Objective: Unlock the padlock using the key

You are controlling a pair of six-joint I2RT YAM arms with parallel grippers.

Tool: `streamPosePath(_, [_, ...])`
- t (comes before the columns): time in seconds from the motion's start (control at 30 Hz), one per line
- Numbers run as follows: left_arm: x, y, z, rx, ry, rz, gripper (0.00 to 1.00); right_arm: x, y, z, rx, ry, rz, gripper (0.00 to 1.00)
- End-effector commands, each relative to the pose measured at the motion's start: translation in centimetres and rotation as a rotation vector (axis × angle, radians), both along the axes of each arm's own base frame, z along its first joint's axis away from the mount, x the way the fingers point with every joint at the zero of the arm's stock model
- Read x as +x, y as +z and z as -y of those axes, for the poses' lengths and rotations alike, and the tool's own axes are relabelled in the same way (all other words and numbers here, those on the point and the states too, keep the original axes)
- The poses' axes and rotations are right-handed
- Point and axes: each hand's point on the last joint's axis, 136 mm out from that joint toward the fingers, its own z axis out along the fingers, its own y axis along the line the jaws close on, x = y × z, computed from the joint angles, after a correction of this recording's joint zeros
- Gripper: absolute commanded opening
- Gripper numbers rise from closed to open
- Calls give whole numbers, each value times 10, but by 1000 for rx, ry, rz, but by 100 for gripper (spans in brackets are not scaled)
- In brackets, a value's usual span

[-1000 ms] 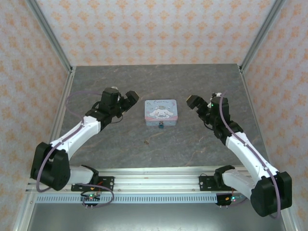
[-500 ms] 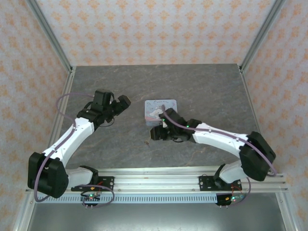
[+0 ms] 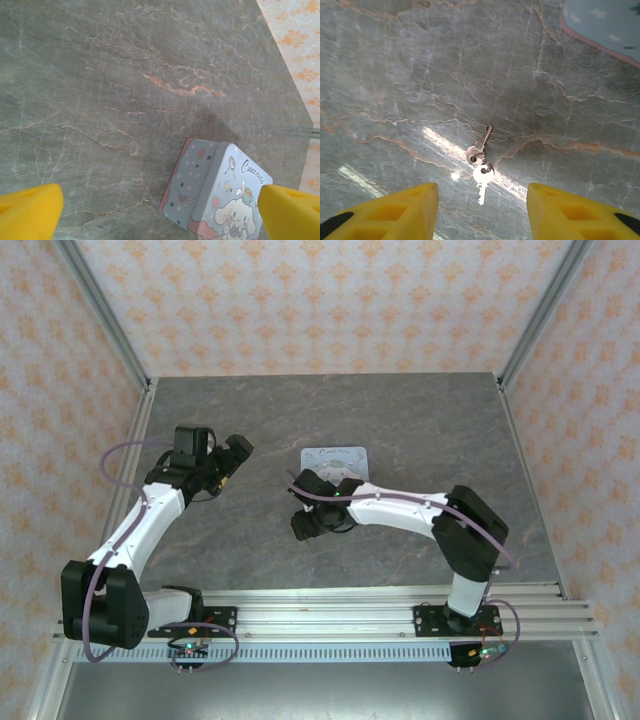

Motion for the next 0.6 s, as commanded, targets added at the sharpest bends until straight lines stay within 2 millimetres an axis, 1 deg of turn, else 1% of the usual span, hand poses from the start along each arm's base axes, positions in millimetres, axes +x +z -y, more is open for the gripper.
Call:
streamPosePath(0.0, [-2, 3, 0, -33, -3, 11, 100, -1, -7, 5, -105, 55, 15, 51])
streamPosePath(0.07, [-1, 4, -2, -39, 1, 15, 100, -1, -10, 1, -124, 74, 15, 53])
streamPosePath(0.2, [1, 4, -5, -47, 8, 16, 100, -3, -19, -5, -163, 105, 9, 53])
streamPosePath(0.57, [4, -1, -8, -53, 10, 10, 100, -1, -35, -5, -213, 113, 0, 49])
